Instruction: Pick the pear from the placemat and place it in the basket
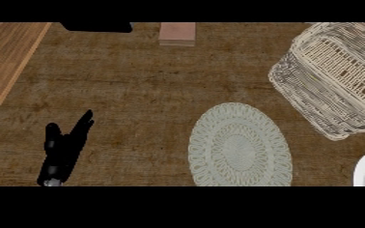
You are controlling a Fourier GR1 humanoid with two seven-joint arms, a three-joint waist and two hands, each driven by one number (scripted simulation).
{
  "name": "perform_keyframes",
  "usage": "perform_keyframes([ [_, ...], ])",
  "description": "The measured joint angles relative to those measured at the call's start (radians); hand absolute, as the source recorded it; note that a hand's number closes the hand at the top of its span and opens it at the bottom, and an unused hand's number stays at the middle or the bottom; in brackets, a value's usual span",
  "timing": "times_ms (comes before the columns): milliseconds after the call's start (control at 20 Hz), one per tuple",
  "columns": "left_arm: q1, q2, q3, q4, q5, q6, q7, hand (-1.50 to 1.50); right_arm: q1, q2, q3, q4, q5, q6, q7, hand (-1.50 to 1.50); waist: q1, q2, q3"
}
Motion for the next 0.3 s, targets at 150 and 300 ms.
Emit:
perform_keyframes([
  [150,-0.01,-0.009,-0.005,0.001,-0.004,0.006,0.011,0.0,-0.022,-0.033,-0.028,0.053,-0.015,0.028,0.024,-1.5,0.002,0.003,0.0],
  [300,-0.008,-0.015,-0.011,-0.004,-0.01,0.007,0.001,0.0,-0.025,-0.079,-0.049,0.093,-0.023,0.041,0.034,-1.5,0.007,0.006,0.001],
])
